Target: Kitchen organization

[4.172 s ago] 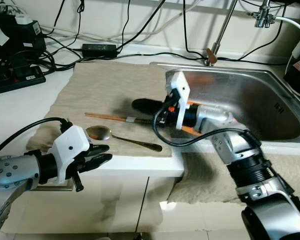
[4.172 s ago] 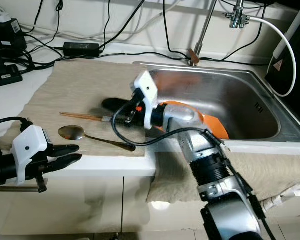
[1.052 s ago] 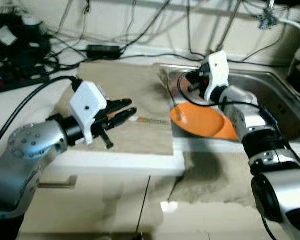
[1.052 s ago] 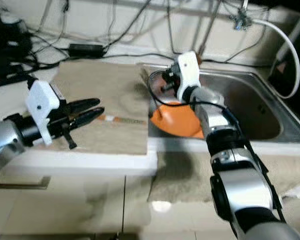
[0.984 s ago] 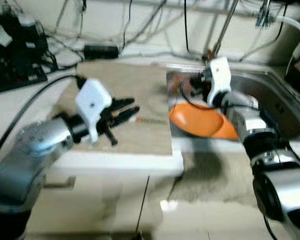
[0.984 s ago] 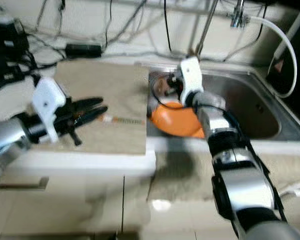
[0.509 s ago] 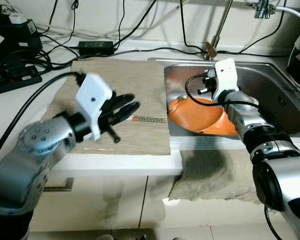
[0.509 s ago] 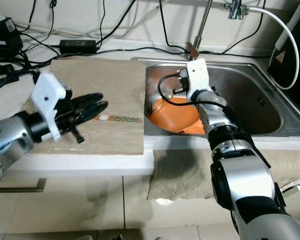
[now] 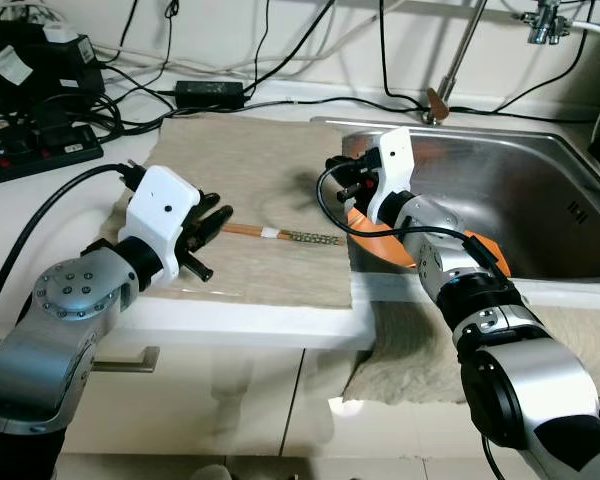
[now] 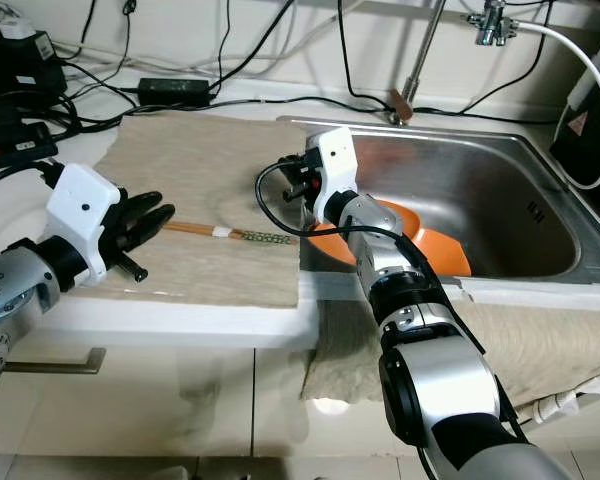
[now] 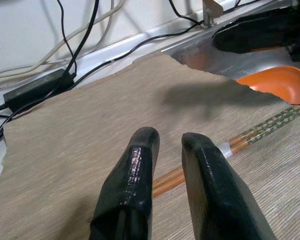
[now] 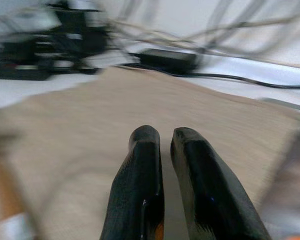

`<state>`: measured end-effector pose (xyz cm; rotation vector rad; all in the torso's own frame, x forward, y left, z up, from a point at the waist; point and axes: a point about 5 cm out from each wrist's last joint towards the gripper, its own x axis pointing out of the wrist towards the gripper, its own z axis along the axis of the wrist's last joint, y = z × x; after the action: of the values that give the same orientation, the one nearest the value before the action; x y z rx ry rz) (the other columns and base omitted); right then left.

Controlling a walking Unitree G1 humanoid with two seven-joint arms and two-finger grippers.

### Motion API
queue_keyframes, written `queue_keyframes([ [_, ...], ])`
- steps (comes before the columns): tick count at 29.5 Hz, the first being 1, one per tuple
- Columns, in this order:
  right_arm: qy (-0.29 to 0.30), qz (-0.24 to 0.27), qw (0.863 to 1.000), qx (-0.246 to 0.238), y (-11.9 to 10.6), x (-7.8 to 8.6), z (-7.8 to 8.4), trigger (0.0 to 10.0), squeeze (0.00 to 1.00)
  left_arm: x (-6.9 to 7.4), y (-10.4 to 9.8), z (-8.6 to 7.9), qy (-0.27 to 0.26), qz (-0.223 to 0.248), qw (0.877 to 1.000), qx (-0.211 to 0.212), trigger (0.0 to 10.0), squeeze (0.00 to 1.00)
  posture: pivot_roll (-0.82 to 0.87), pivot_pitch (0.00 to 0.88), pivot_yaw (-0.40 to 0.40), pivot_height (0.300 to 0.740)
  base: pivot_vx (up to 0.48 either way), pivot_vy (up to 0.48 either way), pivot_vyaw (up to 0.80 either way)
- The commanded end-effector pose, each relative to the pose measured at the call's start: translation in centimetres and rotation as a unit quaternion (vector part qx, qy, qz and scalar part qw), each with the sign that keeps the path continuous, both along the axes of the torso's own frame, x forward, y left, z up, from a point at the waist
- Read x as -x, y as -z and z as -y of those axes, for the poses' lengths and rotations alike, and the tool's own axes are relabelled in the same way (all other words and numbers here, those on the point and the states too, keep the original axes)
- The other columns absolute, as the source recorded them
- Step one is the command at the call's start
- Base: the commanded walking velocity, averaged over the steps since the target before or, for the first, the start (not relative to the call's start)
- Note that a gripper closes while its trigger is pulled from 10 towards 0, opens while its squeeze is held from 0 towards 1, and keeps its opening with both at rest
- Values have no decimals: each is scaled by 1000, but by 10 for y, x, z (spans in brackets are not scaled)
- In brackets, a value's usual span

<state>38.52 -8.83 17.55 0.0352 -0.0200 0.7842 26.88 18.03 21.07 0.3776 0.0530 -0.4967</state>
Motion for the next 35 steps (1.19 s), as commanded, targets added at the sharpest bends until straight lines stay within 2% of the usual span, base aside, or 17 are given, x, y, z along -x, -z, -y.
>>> queue_keyframes([
  [1,-80,0,997,14,0,7,-8,10000,1000,3,-2,-2,-4,3,1000,-5,10000,0,25,0,-93,740,0,0,0],
  [2,-80,0,997,14,0,7,-8,10000,1000,3,-2,-2,-4,3,1000,-5,10000,0,25,0,-93,740,0,0,0],
  [4,-148,-7,989,28,3,15,-15,10000,1000,7,0,-4,7,1,1000,-16,10000,0,30,0,-100,740,0,0,0],
  [5,-148,-7,989,28,3,15,-15,10000,1000,7,0,-4,7,1,1000,-16,10000,0,30,0,-100,740,0,0,0],
  [7,-199,-16,979,46,4,18,-15,10000,1000,13,1,-3,39,-10,999,-29,10000,0,36,0,-110,740,0,0,0],
  [8,-199,-16,979,46,4,18,-15,10000,1000,13,1,-3,39,-10,999,-29,10000,0,36,0,-110,740,0,0,0],
  [11,-253,-30,964,69,5,21,-10,10000,1000,26,5,-5,92,-34,994,-55,10000,0,36,0,-116,740,0,0,0],
  [17,-261,-36,961,86,9,21,-8,10000,1000,31,8,-9,107,-54,990,-72,10000,0,35,0,-119,740,0,0,0],
  [23,-227,-50,964,130,19,17,-11,10000,1000,34,7,-7,119,-59,989,-71,10000,0,45,0,-122,740,0,0,0],
  [24,-215,-50,965,138,20,16,-12,10000,894,33,7,-7,119,-60,989,-71,10000,0,47,0,-121,740,0,0,0],
  [25,-207,-52,966,144,21,15,-12,10000,86,33,7,-8,120,-61,988,-72,10000,0,47,0,-121,740,0,0,0],
  [26,-207,-52,966,144,21,15,-12,10000,86,33,7,-8,120,-61,988,-72,10000,0,47,0,-121,740,0,0,0],
  [27,-204,-55,966,147,21,14,-13,10000,0,33,7,-8,120,-62,988,-73,10000,0,47,0,-121,740,0,0,0],
  [30,-202,-62,963,169,21,12,-15,10000,0,33,7,-9,123,-66,987,-76,10000,0,52,1,-117,740,0,0,0],
  [34,-221,-70,947,222,27,15,-13,10000,0,34,6,-9,128,-67,986,-78,10000,0,58,2,-120,740,0,0,0],
  [35,-221,-70,947,222,27,15,-13,10000,0,34,6,-9,128,-67,986,-78,10000,0,58,2,-120,740,0,0,0],
])
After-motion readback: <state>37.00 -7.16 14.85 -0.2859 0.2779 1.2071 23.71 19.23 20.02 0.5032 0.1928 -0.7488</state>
